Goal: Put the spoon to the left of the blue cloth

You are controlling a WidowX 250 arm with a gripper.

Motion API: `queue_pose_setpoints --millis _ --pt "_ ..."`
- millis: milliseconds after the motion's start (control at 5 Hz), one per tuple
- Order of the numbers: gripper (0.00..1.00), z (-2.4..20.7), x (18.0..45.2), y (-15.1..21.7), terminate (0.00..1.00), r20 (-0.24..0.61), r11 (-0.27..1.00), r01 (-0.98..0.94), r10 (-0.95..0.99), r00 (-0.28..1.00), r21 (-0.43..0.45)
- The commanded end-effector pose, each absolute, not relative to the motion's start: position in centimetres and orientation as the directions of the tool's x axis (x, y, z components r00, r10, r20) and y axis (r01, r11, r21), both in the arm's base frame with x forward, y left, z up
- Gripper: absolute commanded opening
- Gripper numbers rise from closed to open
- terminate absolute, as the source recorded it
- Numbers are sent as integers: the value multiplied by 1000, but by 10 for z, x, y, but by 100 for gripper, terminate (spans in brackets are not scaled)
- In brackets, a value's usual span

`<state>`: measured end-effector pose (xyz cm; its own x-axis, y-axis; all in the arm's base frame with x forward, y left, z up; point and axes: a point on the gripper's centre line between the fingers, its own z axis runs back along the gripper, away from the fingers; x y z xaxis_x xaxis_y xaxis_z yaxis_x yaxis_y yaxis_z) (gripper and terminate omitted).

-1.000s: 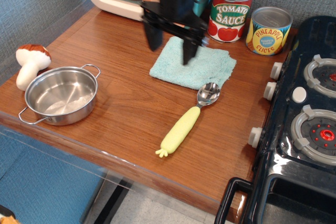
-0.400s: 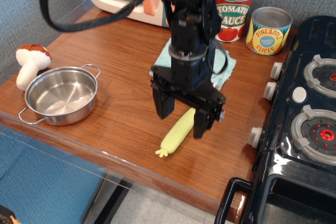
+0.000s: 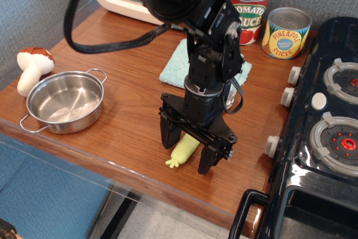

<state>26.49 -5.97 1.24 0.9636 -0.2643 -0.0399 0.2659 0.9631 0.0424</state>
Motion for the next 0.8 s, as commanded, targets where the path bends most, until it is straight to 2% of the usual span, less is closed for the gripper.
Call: queue_pose_setpoints --millis 0,200,400,600 --pt "0 14 268 -57 0 -9 964 258 -258 966 67" --pt "0 27 271 -56 0 30 963 264 -266 964 56" --pt "0 55 273 -53 0 91 966 254 -257 962 42" --pt "0 97 289 -35 0 162 976 215 -218 962 37"
